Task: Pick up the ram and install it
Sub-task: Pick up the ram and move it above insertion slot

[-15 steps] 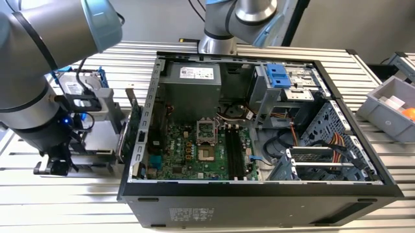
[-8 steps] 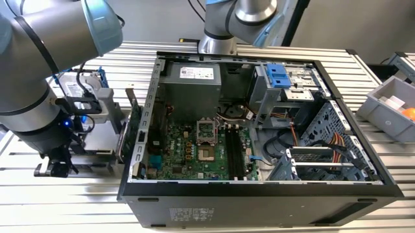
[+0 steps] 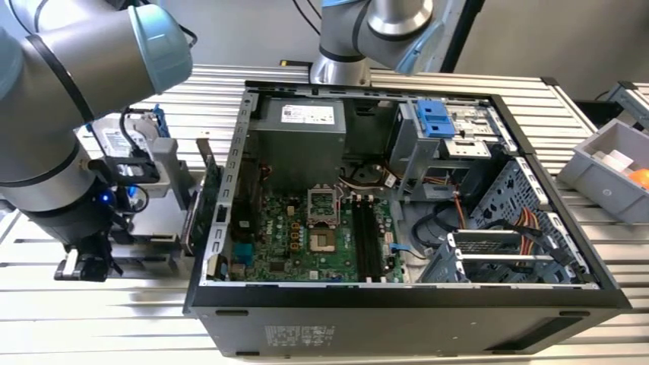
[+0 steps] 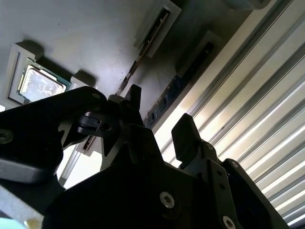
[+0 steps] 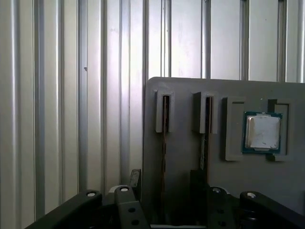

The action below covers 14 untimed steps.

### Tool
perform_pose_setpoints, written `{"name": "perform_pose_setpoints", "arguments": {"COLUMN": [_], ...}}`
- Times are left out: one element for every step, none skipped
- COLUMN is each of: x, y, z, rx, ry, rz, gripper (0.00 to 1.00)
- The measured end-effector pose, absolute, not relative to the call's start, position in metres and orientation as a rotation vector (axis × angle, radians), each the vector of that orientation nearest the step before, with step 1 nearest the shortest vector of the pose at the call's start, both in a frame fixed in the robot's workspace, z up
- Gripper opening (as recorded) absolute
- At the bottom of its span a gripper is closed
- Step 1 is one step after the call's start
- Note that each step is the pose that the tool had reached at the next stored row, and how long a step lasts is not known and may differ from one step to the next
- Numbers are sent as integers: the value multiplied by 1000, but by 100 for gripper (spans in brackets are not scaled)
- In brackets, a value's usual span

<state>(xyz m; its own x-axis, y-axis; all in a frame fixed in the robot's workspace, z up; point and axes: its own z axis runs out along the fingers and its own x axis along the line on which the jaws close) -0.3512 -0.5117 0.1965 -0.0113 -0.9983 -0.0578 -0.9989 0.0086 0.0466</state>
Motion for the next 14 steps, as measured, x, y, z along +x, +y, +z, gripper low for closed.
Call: {"name": "perform_pose_setpoints", "arguments": {"x": [-351, -351, -351, -351, -351, -351, -351, -351, -351, -351, -351, -351, -351, -351], "y": [-512, -512, -512, -512, -512, -512, -512, -512, -512, -512, -512, -511, -511, -511], "z": [196, 195, 194, 194, 193, 193, 192, 192, 192, 192, 192, 192, 192, 192], "rx": [-2203, -2203, -2203, -2203, -2203, -2204, -2204, -2204, -2204, -2204, -2203, -2203, -2203, -2203], "ry": [2225, 2225, 2225, 2225, 2225, 2226, 2226, 2225, 2226, 2226, 2225, 2225, 2225, 2225], "rz": [116, 115, 115, 115, 115, 115, 115, 115, 115, 115, 115, 115, 115, 115], "gripper": [100, 100, 100, 100, 100, 100, 100, 100, 100, 100, 100, 100, 100, 100]}}
